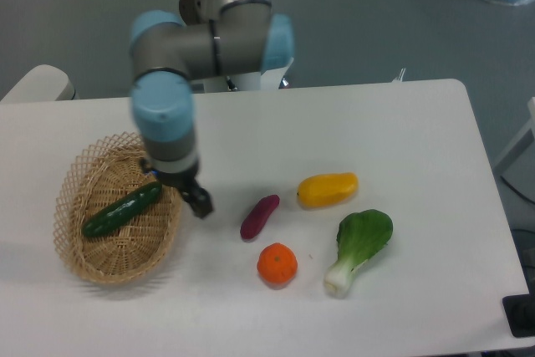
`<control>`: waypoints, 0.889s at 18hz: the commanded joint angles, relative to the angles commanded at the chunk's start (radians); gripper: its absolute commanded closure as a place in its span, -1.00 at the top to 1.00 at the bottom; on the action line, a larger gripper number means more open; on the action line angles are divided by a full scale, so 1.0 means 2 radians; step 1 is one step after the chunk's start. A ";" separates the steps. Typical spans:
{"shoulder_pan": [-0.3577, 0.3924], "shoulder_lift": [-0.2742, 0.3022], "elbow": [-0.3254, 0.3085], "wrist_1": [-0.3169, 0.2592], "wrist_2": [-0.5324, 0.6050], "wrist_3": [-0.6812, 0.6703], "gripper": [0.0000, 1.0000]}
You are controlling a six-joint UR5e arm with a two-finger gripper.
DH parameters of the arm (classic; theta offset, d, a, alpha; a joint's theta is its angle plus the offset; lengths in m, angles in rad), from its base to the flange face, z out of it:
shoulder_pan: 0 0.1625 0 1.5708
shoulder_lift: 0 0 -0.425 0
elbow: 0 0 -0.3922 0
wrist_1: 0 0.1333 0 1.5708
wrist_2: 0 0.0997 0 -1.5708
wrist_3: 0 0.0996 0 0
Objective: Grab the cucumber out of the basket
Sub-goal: 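Move the gripper over the wicker basket toward the green cucumber, then lower the gripper into the basket and grasp the green cucumber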
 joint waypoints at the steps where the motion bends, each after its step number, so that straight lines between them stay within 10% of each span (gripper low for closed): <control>1: -0.011 -0.006 0.000 0.018 0.000 -0.012 1.00; 16: -0.046 -0.062 -0.015 0.119 0.001 -0.117 0.96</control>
